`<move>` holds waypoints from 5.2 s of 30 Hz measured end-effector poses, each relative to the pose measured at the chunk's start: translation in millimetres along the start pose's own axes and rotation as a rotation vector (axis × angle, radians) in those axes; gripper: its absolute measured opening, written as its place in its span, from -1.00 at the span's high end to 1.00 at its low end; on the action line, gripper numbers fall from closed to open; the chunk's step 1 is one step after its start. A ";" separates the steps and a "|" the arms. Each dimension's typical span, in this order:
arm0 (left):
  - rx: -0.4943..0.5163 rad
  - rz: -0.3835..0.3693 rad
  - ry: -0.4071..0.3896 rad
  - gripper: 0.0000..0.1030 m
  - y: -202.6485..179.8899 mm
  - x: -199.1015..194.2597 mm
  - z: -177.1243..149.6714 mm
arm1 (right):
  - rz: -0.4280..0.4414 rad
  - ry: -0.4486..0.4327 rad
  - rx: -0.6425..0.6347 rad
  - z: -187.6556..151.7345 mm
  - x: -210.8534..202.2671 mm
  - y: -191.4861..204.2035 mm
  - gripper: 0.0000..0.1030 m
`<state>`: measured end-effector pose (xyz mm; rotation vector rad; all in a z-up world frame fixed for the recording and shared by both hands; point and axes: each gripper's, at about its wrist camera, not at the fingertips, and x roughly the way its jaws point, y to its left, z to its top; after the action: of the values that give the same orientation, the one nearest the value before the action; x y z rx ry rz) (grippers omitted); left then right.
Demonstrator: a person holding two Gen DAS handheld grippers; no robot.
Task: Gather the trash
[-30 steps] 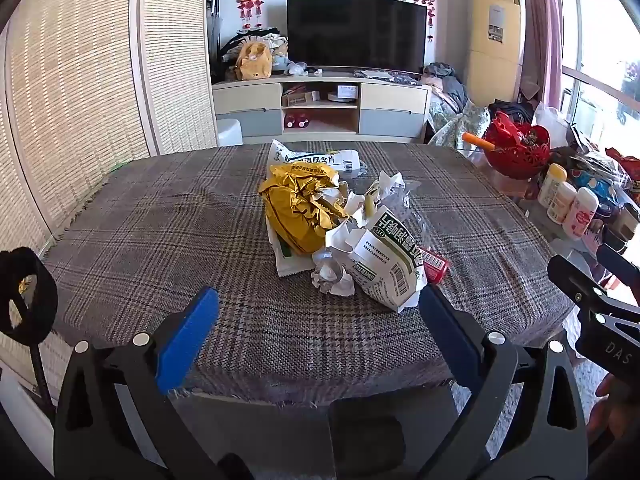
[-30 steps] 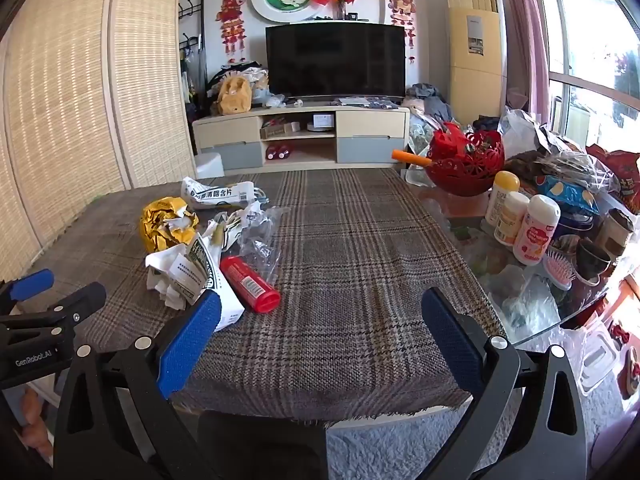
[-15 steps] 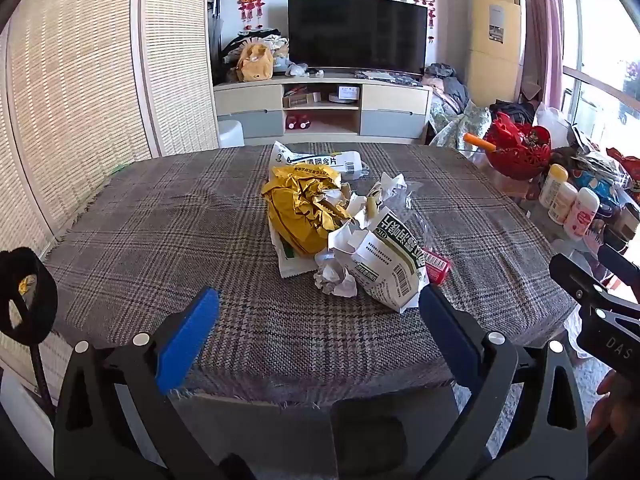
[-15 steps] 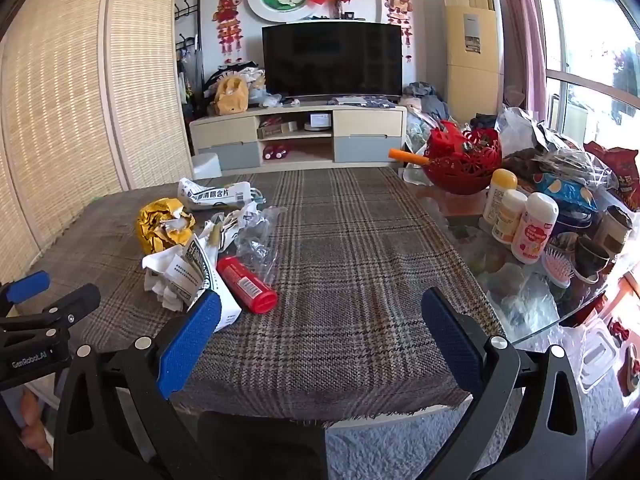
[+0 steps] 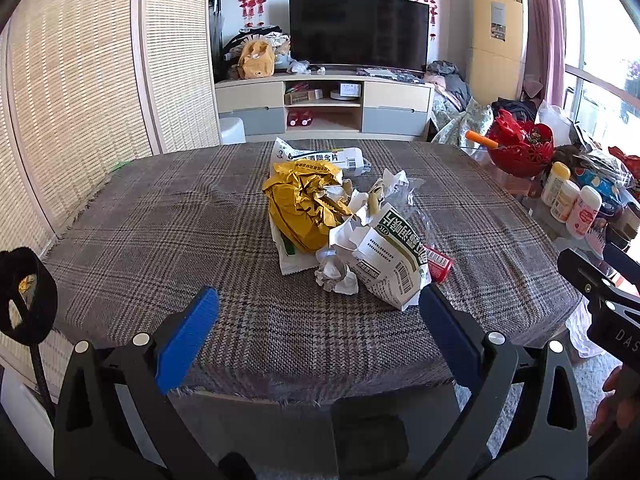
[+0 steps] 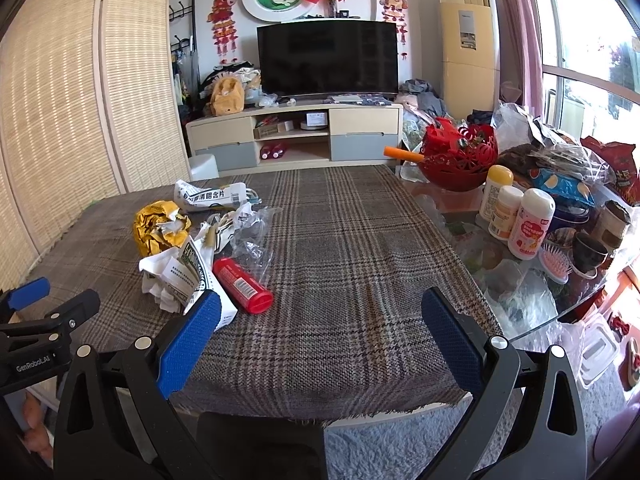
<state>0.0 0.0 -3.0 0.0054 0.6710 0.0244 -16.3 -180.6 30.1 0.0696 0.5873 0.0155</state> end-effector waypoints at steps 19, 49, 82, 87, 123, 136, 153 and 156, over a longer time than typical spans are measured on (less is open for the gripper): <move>0.017 0.015 -0.003 -0.84 -2.2 0.2 -0.6 | 0.010 0.001 0.008 -0.5 0.7 -0.6 -0.94; -0.004 0.026 0.005 -0.84 6.8 2.4 -0.4 | 0.023 0.027 0.028 -1.4 4.0 -2.6 -0.94; 0.042 0.064 0.179 -0.84 48.1 64.4 -6.0 | 0.232 0.238 0.016 10.7 77.7 47.6 -0.94; 0.049 0.048 0.229 -0.80 49.5 80.3 -10.6 | 0.304 0.295 0.062 9.3 98.5 60.1 -0.59; 0.085 -0.128 0.291 0.05 -1.2 156.7 6.3 | 0.280 0.339 0.057 16.3 128.1 39.9 0.06; 0.064 -0.171 0.252 0.54 -1.2 102.8 -8.5 | 0.319 0.303 0.079 -0.5 85.1 15.0 0.06; 0.035 -0.226 0.219 0.53 -31.1 16.3 -100.2 | 0.287 0.273 0.022 -65.9 10.9 -6.6 0.06; 0.008 -0.226 0.259 0.53 -30.0 18.3 -123.4 | 0.293 0.323 0.046 -88.0 12.6 -9.5 0.06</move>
<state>-61.7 -29.9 -111.4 -0.0668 0.9275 -0.1975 -54.6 -184.2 -50.5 0.1997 0.8966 0.3025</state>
